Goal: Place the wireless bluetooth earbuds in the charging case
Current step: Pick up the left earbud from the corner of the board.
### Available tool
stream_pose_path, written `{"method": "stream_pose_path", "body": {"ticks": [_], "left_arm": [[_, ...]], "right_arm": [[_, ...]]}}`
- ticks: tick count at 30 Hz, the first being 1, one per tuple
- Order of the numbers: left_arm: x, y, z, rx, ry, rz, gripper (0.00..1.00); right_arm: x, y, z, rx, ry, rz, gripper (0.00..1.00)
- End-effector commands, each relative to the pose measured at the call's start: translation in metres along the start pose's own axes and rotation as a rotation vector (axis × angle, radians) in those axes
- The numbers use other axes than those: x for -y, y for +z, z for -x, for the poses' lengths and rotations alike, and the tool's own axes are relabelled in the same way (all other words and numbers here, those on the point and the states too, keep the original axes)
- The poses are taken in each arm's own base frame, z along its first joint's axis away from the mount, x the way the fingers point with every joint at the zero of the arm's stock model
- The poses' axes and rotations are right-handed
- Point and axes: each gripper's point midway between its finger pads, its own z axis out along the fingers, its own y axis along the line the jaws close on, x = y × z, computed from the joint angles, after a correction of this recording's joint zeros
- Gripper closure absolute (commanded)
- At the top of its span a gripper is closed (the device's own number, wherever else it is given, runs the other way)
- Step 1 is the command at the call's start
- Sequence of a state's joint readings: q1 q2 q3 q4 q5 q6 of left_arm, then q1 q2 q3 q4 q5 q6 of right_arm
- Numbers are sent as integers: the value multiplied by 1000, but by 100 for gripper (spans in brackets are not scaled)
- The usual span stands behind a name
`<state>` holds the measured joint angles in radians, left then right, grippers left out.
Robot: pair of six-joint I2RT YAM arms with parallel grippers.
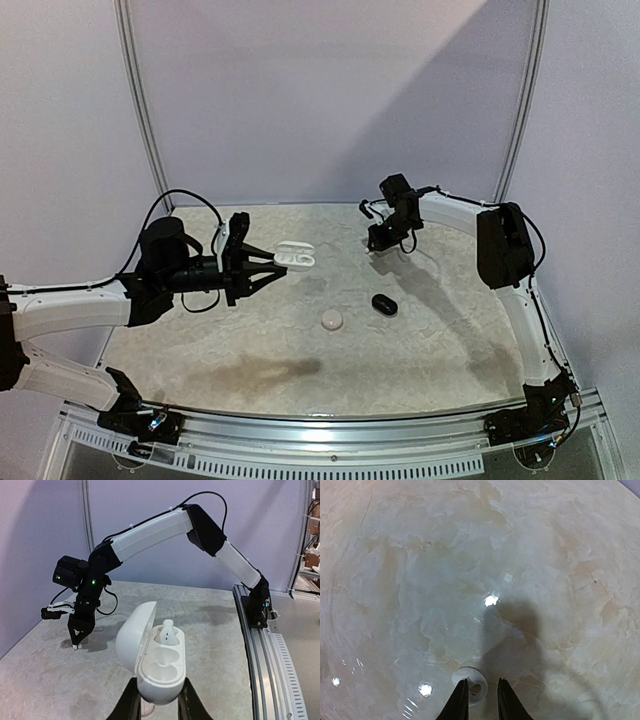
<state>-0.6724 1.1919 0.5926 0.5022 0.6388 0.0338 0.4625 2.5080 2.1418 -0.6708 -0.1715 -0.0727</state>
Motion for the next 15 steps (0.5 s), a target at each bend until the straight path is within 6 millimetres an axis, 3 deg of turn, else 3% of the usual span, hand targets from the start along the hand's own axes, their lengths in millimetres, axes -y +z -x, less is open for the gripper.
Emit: {"method": "stream_pose_path", "body": {"ticks": [1,5,15], "left_arm": [[0,3,-3,-10,4,-2,100],[0,3,-4,-12,7,-5,100],[1,2,-5,-15,6,-5,100]], "right_arm": [[-5,12,-14,-46,-2,39,78],[-16,14,-17,-56,-24,68,79],[-20,11,-14,-49,-29,71,96]]}}
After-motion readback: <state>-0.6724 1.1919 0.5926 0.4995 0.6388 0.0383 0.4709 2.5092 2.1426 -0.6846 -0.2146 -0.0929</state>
